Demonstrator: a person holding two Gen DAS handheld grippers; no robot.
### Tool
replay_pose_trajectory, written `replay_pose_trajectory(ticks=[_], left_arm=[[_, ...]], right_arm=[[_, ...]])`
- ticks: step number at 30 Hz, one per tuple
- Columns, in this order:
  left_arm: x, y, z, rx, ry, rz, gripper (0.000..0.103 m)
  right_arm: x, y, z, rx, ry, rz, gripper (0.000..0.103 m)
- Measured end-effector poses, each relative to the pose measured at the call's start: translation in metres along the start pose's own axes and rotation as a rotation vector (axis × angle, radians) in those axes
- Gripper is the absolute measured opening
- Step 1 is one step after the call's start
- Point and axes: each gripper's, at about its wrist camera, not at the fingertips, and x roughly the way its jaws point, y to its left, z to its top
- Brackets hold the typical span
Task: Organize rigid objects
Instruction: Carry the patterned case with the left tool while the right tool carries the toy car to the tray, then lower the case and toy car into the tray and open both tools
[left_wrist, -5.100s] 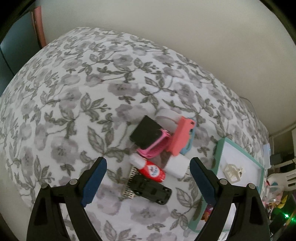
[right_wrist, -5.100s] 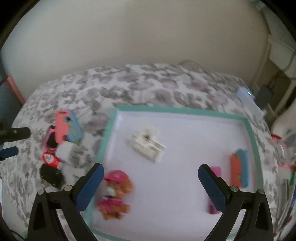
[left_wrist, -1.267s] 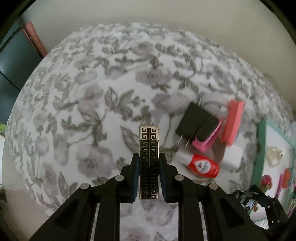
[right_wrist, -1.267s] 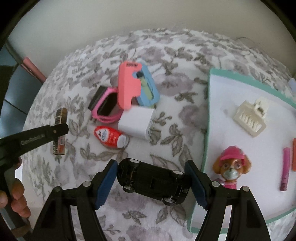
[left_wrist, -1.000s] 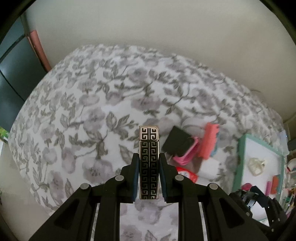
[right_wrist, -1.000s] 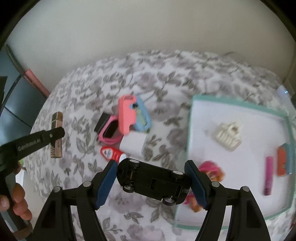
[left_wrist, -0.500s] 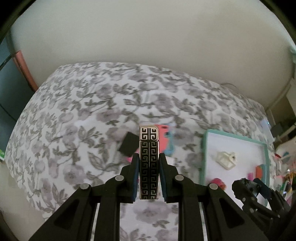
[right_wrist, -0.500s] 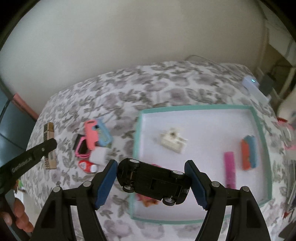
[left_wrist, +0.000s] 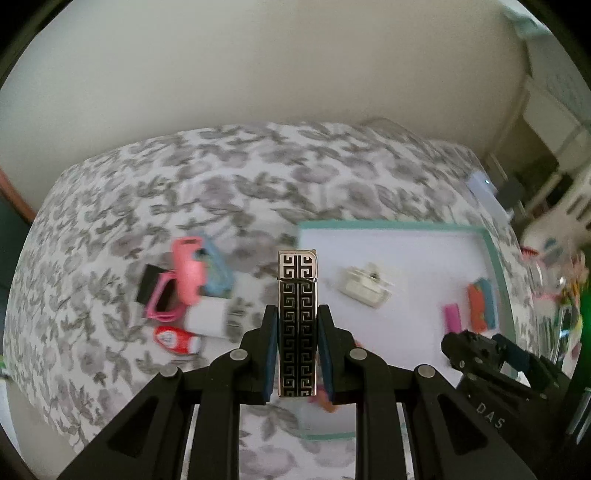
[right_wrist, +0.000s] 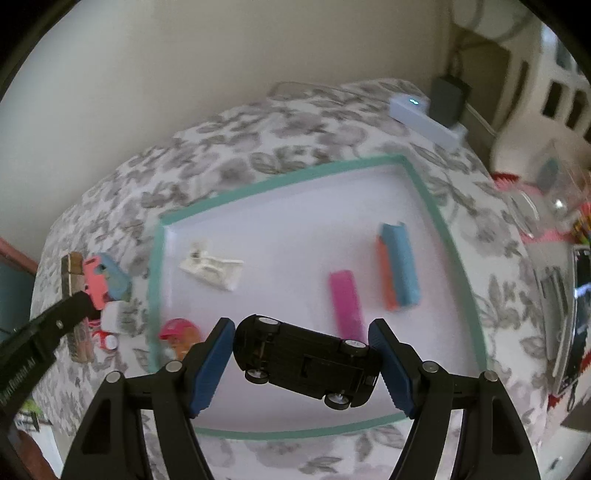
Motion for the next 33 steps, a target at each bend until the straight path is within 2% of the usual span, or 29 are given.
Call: replay_pose_trajectory(ticks=[5, 13, 24, 30, 33], left_arm=[[0.019, -0.035, -0.007, 0.050, 0.065, -0.045, 0.021], [0.041, -0.069, -0.017, 0.108, 0.117, -0.029, 0.021], [0.066, -0.080, -0.027, 0.120, 0.181, -0.015, 0.021], [0.066, -0.081, -0.026, 0.117, 0.178, -0.013, 0.022], [0.065, -0.079, -0.025, 0.114, 0.175, -0.014, 0.026]], right_arm=[[0.004, -0.024, 0.001, 0.040, 0.011, -0.030, 0.077], [0.010, -0.045, -0.001, 0.060, 0.030, -0.066, 0.077], [0.032, -0.055, -0.006, 0.059, 0.088, -0.076, 0.077], [0.034, -0.054, -0.007, 0.055, 0.089, -0.076, 0.077], [0.033, -0.054, -0.007, 0.052, 0.091, -0.076, 0.077]])
